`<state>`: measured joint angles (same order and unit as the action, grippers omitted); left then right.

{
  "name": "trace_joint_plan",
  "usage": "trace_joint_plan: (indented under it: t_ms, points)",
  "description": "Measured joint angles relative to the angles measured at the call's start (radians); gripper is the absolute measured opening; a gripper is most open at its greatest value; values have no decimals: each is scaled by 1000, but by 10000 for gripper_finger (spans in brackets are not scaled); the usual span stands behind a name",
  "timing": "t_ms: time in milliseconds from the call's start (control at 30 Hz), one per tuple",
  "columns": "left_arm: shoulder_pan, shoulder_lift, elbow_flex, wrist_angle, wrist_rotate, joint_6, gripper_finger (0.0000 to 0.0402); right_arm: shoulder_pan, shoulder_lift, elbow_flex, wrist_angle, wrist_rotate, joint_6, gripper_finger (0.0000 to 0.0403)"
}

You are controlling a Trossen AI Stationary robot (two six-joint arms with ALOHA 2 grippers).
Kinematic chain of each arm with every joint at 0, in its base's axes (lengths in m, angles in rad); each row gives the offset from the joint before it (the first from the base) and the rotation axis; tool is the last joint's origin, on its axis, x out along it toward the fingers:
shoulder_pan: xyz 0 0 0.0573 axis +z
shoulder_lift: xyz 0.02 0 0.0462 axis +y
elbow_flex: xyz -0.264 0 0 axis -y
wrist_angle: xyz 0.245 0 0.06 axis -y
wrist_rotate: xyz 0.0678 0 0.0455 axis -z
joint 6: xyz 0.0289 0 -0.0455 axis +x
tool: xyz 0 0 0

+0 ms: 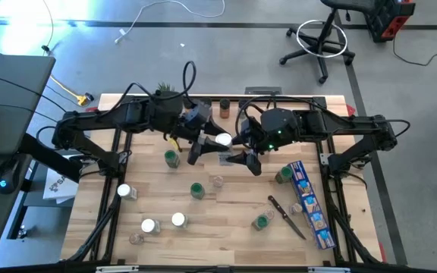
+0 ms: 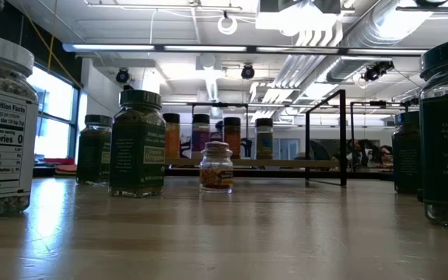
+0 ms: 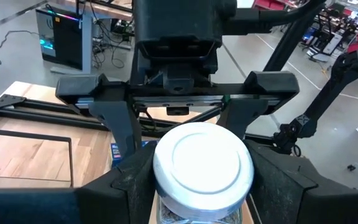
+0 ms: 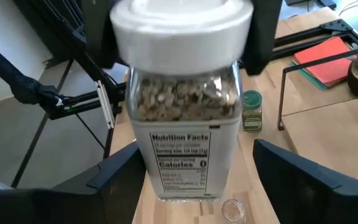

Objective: Shelf spices
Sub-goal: Put the white seasoning bottle on the shelf aligned with the black seasoning bottle

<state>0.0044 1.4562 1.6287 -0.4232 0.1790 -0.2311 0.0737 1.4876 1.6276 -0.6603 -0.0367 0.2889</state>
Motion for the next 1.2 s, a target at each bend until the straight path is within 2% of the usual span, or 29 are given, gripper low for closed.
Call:
trace_joint_plan:
  t_ms: [167,267,433,533,700,800,1000,1100,1200]
  points:
    - [0,-9,0,-11,-16,9,200,1,0,0,-68,38,-2,285]
    - [0,-18,5,-35,-13,1,200,1,0,-3,-199,81,8,285]
    - [0,-28,62,-192,-14,24,200,0,2,-4,-367,143,138,285]
    - [3,-24,81,-279,-67,64,200,8,2,-3,-422,145,190,284]
    - [28,-52,82,-435,-129,110,200,34,-3,-3,-419,152,221,284]
    - [56,-57,54,-467,-165,157,200,60,-4,-3,-418,196,253,284]
    - [141,-62,-65,-512,-155,255,200,101,-4,-3,-413,270,276,284]
    - [192,-59,-147,-466,-149,300,200,113,-4,-3,-413,273,304,284]
    - [243,-61,-237,-379,-87,320,200,127,-4,-2,-413,273,340,284]
